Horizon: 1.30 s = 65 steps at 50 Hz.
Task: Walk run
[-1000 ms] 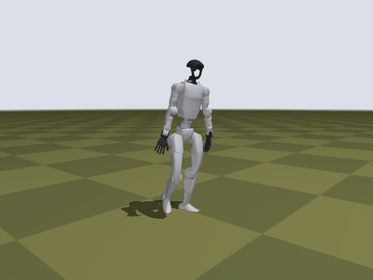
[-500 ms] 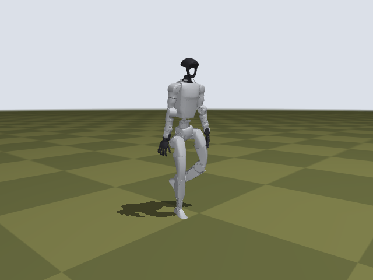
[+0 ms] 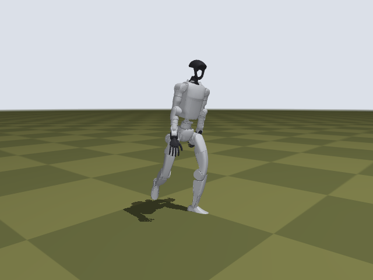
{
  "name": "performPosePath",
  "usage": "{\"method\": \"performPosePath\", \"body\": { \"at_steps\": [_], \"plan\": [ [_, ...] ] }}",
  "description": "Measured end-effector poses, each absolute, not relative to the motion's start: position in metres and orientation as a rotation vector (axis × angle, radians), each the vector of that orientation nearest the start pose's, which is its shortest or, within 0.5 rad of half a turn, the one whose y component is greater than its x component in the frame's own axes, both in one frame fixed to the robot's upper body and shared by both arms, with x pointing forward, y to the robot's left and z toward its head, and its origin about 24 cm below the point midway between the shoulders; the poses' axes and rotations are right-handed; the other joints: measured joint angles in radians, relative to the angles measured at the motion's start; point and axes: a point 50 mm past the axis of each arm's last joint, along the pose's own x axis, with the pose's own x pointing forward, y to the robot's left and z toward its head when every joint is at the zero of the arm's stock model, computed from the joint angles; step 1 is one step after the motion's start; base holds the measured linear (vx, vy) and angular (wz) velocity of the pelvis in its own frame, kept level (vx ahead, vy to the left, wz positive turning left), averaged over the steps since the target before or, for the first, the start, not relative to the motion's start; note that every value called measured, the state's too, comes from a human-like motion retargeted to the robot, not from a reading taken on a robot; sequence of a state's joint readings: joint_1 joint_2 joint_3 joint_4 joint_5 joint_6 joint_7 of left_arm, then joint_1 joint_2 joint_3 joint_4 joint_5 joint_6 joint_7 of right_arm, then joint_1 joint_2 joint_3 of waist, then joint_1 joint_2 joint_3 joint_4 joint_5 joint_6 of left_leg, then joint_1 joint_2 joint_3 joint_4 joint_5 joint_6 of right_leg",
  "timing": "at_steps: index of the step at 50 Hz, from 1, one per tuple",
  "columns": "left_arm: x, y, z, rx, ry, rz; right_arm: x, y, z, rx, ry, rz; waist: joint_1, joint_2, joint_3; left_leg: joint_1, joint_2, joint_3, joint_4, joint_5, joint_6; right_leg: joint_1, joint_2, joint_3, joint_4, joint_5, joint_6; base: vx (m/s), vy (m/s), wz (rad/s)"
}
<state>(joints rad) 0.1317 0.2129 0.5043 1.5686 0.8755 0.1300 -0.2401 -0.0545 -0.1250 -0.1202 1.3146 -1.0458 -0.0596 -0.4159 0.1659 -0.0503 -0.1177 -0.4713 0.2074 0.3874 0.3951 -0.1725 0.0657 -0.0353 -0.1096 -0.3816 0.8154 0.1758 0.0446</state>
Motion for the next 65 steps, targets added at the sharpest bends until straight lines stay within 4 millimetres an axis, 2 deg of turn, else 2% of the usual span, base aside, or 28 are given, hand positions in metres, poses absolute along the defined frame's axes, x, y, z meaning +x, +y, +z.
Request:
{"method": "performPosePath", "body": {
  "at_steps": [2,5,7,10,13,15,16,18,20,22,25,26,29,32,35,37,40,44,47,48,50,52,53,55,57,60,63,65],
  "plan": [
    [-0.009,0.248,-0.168,0.324,1.713,-0.167,0.072,-0.212,-0.167,-1.155,1.017,0.338,-0.058,-0.01,0.02,0.108,-0.066,0.009,-0.098,0.003,-0.006,-0.147,-0.051,0.005,0.149,-0.087,0.011,0.85,0.2,0.46],
    [0.075,0.269,-0.157,0.486,1.428,-0.101,0.012,-0.215,-0.169,-1.2,1.201,0.291,-0.166,-0.016,0.041,0.244,-0.163,-0.051,-0.241,0.022,-0.014,-0.342,-0.054,0.015,0.178,-0.166,0.066,1.01,0.17,1.45],
    [0.131,0.279,-0.139,0.568,1.241,-0.121,-0.022,-0.214,-0.167,-1.116,1.35,0.209,-0.222,-0.009,0.05,0.31,-0.2,-0.098,-0.288,0.01,-0.015,-0.429,-0.079,-0.024,0.075,-0.223,0.056,0.81,0.06,1.38],
    [0.202,0.292,-0.099,0.666,0.991,-0.155,-0.065,-0.212,-0.164,-0.922,1.567,0.145,-0.29,-0.015,0.047,0.392,-0.237,-0.146,-0.328,-0.031,-0.041,-0.55,-0.132,-0.091,-0.174,-0.299,-0.014,1.19,-0.02,0.98],
    [0.254,0.304,-0.051,0.763,0.76,-0.134,-0.093,-0.204,-0.163,-0.672,1.757,0.12,-0.346,-0.015,0.047,0.468,-0.251,-0.184,-0.348,-0.082,-0.071,-0.647,-0.09,-0.074,-0.494,-0.359,-0.092,1.06,-0.12,0.74],
    [0.275,0.304,-0.026,0.811,0.621,-0.111,-0.107,-0.199,-0.16,-0.509,1.845,0.075,-0.358,-0.007,0.029,0.5,-0.253,-0.199,-0.344,-0.114,-0.093,-0.707,-0.06,-0.058,-0.648,-0.363,-0.051,1.16,-0.18,0.49],
    [0.28,0.302,-0.019,0.819,0.567,-0.095,-0.115,-0.199,-0.159,-0.453,1.881,0.041,-0.357,-0.005,0.023,0.519,-0.257,-0.206,-0.335,-0.116,-0.111,-0.724,-0.054,-0.056,-0.647,-0.37,-0.064,1.38,-0.23,0.3],
    [0.281,0.295,-0.017,0.811,0.487,-0.064,-0.125,-0.2,-0.155,-0.379,1.949,-0.027,-0.342,-0.004,0.007,0.553,-0.27,-0.212,-0.31,-0.084,-0.151,-0.748,-0.057,-0.032,-0.564,-0.386,-0.121,1.24,-0.14,0.04],
    [0.268,0.287,-0.033,0.768,0.492,-0.045,-0.132,-0.202,-0.152,-0.375,2.0,-0.073,-0.348,0.002,-0.017,0.585,-0.291,-0.24,-0.271,0.021,-0.201,-0.731,-0.068,-0.075,-0.485,-0.333,-0.175,1.19,-0.08,0.13],
    [0.236,0.281,-0.065,0.724,0.601,-0.079,-0.131,-0.202,-0.152,-0.409,1.996,-0.071,-0.367,-0.009,-0.01,0.626,-0.319,-0.227,-0.193,0.237,-0.237,-0.682,-0.113,-0.034,-0.415,-0.257,-0.147,1.6,-0.23,0.52],
    [0.173,0.265,-0.116,0.724,0.867,-0.261,-0.109,-0.199,-0.16,-0.436,1.911,-0.042,-0.379,-0.051,-0.002,0.587,-0.273,-0.028,0.098,0.542,-0.221,-0.585,-0.197,0.052,-0.327,-0.335,-0.144,1.37,-0.17,0.51],
    [0.149,0.263,-0.129,0.755,0.955,-0.333,-0.096,-0.2,-0.163,-0.448,1.861,-0.016,-0.359,-0.081,0.003,0.556,-0.272,0.026,0.216,0.563,-0.18,-0.527,-0.217,0.04,-0.344,-0.358,-0.145,1.23,-0.24,-0.2],
    [0.082,0.255,-0.155,0.763,1.149,-0.446,-0.042,-0.207,-0.172,-0.53,1.693,0.071,-0.324,-0.11,0.032,0.404,-0.172,0.094,0.53,0.431,-0.099,-0.369,-0.226,-0.022,-0.405,-0.401,-0.133,1.12,-0.23,-0.06],
    [0.002,0.226,-0.172,0.527,1.411,-0.424,0.025,-0.216,-0.174,-0.729,1.484,0.096,-0.236,-0.075,0.051,0.198,-0.103,0.055,0.653,0.325,-0.156,-0.226,-0.111,-0.015,-0.553,-0.379,-0.119,0.96,-0.02,-1.1],
    [-0.078,0.2,-0.169,0.226,1.679,-0.326,0.099,-0.223,-0.162,-0.904,1.19,0.068,-0.146,-0.063,0.043,0.041,-0.109,0.062,0.519,0.248,-0.18,-0.13,-0.028,0.032,-0.66,-0.376,-0.112,1.03,-0.02,-1.26],
    [-0.119,0.19,-0.159,0.12,1.814,-0.259,0.148,-0.223,-0.146,-0.968,0.997,0.058,-0.094,-0.055,0.045,-0.039,-0.06,0.121,0.39,0.176,-0.131,-0.073,0.01,0.064,-0.7,-0.39,-0.093,1.12,0.0,-1.13],
    [-0.16,0.182,-0.145,0.112,1.918,-0.182,0.211,-0.218,-0.113,-1.029,0.729,0.049,-0.041,-0.028,0.061,-0.141,-0.057,0.116,0.101,0.117,-0.054,0.028,0.07,0.1,-0.75,-0.422,-0.063,0.89,0.07,-0.89],
    [-0.185,0.178,-0.134,0.167,1.996,-0.208,0.258,-0.215,-0.073,-1.071,0.47,-0.008,-0.009,-0.047,0.047,-0.241,-0.138,0.043,-0.218,0.133,-0.047,0.12,0.061,0.135,-0.756,-0.455,0.014,1.14,0.14,-0.38],
    [-0.178,0.182,-0.137,0.171,2.011,-0.26,0.256,-0.211,-0.07,-1.074,0.413,-0.044,-0.015,-0.044,0.027,-0.25,-0.159,0.049,-0.16,0.166,0.036,0.178,0.068,0.157,-0.718,-0.409,0.102,1.22,0.12,0.05],
    [-0.172,0.186,-0.14,0.178,2.017,-0.272,0.246,-0.211,-0.077,-1.07,0.433,-0.048,-0.012,-0.034,0.018,-0.233,-0.142,0.1,-0.123,0.202,0.037,0.196,0.087,0.166,-0.696,-0.367,0.13,1.42,0.12,0.0],
    [-0.155,0.194,-0.146,0.205,2.003,-0.296,0.22,-0.215,-0.095,-1.06,0.509,-0.039,0.027,-0.038,0.0,-0.224,-0.133,0.008,-0.078,0.225,0.054,0.21,0.089,0.153,-0.63,-0.232,0.157,1.15,0.04,-0.54],
    [-0.119,0.197,-0.16,0.239,1.884,-0.252,0.183,-0.208,-0.123,-1.063,0.651,0.036,0.073,-0.047,-0.006,-0.242,-0.122,-0.12,0.058,0.105,0.05,0.164,0.011,0.063,-0.452,0.036,0.162,1.29,0.03,-1.2],
    [-0.1,0.199,-0.166,0.257,1.817,-0.22,0.164,-0.203,-0.136,-1.076,0.738,0.077,0.052,-0.03,-0.006,-0.199,-0.12,-0.158,0.062,0.06,0.041,0.127,0.024,0.073,-0.345,0.137,0.186,1.4,0.1,-0.38],
    [-0.061,0.208,-0.173,0.307,1.68,-0.162,0.124,-0.204,-0.155,-1.114,0.93,0.164,0.007,0.013,-0.006,-0.071,-0.052,-0.031,0.033,0.001,0.057,0.05,0.029,0.044,-0.136,0.208,0.17,1.2,0.15,0.05],
    [-0.014,0.22,-0.176,0.372,1.537,-0.106,0.088,-0.212,-0.165,-1.167,1.104,0.256,-0.028,0.018,0.007,0.035,-0.061,0.007,-0.03,-0.018,0.045,-0.091,-0.024,0.061,0.069,0.043,0.114,1.12,0.18,-0.11],
    [0.057,0.248,-0.166,0.508,1.355,-0.049,0.033,-0.219,-0.17,-1.206,1.313,0.344,-0.134,0.005,0.036,0.177,-0.174,-0.077,-0.173,-0.006,0.035,-0.309,-0.086,0.091,0.212,-0.102,0.121,0.92,0.09,0.88],
    [0.122,0.268,-0.146,0.62,1.17,-0.036,-0.02,-0.225,-0.168,-1.119,1.512,0.379,-0.24,0.013,0.039,0.294,-0.208,-0.079,-0.258,-0.019,0.027,-0.459,-0.108,0.071,0.094,-0.185,0.107,1.05,-0.01,1.58],
    [0.164,0.278,-0.125,0.666,1.027,-0.043,-0.053,-0.227,-0.165,-1.021,1.642,0.4,-0.289,0.01,0.038,0.353,-0.233,-0.111,-0.29,-0.038,0.01,-0.539,-0.159,0.026,-0.054,-0.242,0.062,1.08,-0.06,1.1]
  ]
}}
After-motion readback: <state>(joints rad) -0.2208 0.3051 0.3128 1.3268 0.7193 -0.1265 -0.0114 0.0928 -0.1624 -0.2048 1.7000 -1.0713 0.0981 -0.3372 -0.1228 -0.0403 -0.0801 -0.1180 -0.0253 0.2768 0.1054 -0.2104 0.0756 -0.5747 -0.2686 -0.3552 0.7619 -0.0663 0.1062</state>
